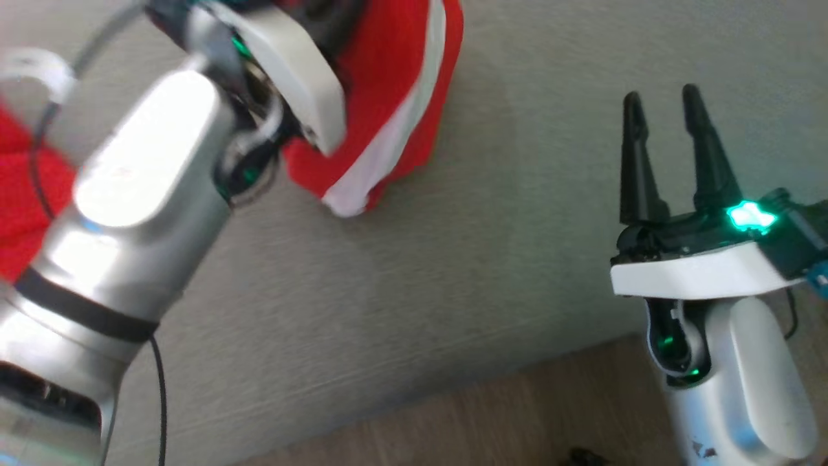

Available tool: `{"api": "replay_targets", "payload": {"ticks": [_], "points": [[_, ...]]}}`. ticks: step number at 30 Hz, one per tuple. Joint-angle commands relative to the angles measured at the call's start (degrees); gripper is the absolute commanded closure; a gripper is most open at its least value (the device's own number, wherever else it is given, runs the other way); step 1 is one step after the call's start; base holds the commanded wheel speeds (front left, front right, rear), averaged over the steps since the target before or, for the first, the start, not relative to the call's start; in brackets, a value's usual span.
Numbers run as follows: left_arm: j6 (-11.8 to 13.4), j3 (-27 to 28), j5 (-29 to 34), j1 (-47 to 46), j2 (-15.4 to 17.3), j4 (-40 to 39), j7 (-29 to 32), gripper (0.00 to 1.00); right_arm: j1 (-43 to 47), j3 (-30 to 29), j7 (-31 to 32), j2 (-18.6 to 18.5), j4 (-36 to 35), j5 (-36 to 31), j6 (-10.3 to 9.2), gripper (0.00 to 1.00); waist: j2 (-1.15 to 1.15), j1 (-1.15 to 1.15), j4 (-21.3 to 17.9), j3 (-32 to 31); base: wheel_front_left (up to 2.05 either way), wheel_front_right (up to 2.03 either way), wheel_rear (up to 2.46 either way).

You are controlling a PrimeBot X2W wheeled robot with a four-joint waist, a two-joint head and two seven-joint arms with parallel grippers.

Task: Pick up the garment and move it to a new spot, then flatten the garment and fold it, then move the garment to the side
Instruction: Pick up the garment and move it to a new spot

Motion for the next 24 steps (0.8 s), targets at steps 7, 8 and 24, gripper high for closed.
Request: {"api": "replay_targets", "payload": {"ticks": [7,8,24], "points": [[0.0,-17.39,-5.77,-6.07,5.14,-4.28,1.82,1.0,-2.35,0.66,-0.51,0.26,-4.49,3.96,0.41,0.0,0.0,0.0,-10.79,5.06,0.0,0.0,0.0],[0.0,-19.86,-6.65,-7.0,5.8,-4.36,1.84,1.0,-2.39,0.73,-0.51,0.26,-4.6,4.39,0.41,0.0,0.0,0.0,-11.31,5.34,0.0,0.0,0.0],[0.0,-27.11,-0.82,-14.51,8.65,10.93,-2.61,0.0,-3.04,1.78,-0.51,0.26,-4.24,5.13,0.41,0.0,0.0,0.0,-9.36,5.99,0.0,0.0,0.0]]}}
